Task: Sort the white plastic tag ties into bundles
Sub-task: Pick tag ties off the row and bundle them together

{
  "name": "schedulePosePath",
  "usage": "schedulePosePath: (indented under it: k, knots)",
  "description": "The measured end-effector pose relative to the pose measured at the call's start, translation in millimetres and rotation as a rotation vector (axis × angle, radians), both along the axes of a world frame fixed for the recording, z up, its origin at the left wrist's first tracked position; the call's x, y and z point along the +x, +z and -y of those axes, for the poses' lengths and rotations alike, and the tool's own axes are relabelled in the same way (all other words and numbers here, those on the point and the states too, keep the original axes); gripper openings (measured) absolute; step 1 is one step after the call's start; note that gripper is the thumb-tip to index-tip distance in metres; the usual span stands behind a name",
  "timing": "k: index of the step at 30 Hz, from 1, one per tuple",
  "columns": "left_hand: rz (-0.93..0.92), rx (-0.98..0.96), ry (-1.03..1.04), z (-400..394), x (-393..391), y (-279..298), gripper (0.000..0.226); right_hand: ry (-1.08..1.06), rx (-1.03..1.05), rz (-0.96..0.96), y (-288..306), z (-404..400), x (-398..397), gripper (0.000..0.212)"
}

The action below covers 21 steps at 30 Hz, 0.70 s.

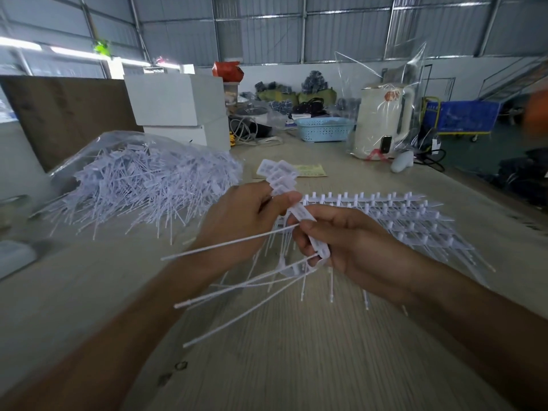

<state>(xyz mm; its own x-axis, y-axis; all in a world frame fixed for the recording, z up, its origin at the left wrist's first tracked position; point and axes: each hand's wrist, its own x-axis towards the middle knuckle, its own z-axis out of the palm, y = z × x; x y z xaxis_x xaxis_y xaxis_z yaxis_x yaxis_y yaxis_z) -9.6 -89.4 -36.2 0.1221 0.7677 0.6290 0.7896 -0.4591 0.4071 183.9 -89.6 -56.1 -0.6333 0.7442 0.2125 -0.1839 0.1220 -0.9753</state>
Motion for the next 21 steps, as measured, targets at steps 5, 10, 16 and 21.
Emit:
schedulePosePath:
  k: [5,10,16,21]
  knots:
    - [-0.133,0.135,0.091,5,-2,-1,0.055,0.06,-0.018,0.027,7,-3,8,0.022]
    - [-0.09,0.076,0.148,3,5,1,0.051,0.04,-0.001,0.07,8,-5,9,0.019]
    - [0.007,0.071,0.202,3,10,-1,0.053,-0.043,0.068,0.137,9,-5,7,0.019]
    - [0.256,-0.104,0.066,-4,9,-4,0.053,-0.129,0.291,0.255,11,1,8,0.017]
